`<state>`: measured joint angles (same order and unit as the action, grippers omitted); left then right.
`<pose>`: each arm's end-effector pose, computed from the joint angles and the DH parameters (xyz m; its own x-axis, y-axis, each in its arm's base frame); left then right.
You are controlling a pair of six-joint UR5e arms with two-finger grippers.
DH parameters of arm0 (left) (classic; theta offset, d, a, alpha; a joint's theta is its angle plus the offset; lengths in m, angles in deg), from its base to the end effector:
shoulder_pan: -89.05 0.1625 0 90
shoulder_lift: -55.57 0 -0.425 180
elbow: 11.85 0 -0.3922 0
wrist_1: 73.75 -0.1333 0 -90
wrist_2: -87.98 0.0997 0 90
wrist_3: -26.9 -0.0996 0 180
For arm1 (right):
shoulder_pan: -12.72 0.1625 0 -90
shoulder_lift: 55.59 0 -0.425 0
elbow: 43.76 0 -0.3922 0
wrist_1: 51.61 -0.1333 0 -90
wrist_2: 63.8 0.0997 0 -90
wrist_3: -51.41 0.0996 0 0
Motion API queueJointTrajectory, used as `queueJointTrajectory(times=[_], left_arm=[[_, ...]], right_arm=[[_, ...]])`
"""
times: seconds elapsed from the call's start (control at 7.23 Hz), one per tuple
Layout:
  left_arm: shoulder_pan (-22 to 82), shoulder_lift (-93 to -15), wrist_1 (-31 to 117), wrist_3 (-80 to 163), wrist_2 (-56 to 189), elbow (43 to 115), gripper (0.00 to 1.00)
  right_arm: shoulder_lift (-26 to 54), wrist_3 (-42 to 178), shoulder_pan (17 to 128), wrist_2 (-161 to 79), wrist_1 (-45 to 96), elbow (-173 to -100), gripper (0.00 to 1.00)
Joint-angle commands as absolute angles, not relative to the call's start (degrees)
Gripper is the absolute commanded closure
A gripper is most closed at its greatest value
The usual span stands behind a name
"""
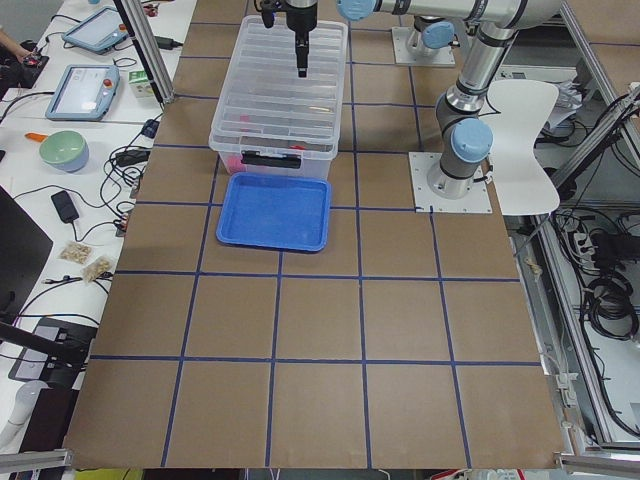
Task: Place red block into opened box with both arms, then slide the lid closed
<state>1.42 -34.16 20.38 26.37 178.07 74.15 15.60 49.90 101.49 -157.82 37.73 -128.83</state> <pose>-0.1128 -0.4941 0.5173 -0.9995 -0.0321 -0.0016 -0.0321 0.9995 -0.0024 0.1136 -0.5919 0.3495 -0.9979 -0.0217 0.0612 -0.0055 0.9675 0.2528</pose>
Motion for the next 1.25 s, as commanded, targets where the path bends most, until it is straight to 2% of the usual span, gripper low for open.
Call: queueJointTrajectory(times=[0.0, 0.28, 0.69, 1.11], left_arm=[[1.4, -34.2, 20.4, 26.4, 178.2, 74.2, 0.0], [1.4, -34.2, 20.4, 26.4, 178.1, 74.1, 0.0], [1.4, -34.2, 20.4, 26.4, 178.0, 74.2, 0.0], [1.4, -33.8, 20.6, 26.4, 178.2, 74.2, 0.0]], right_arm=[[15.5, 49.7, 101.5, -157.8, 38.6, -128.7, 0.0], [16.2, 49.7, 101.1, -157.6, 38.9, -127.3, 0.0], [20.2, 49.9, 100.8, -158.4, 36.2, -120.1, 0.0], [24.8, 49.9, 100.6, -157.9, 35.8, -120.7, 0.0]])
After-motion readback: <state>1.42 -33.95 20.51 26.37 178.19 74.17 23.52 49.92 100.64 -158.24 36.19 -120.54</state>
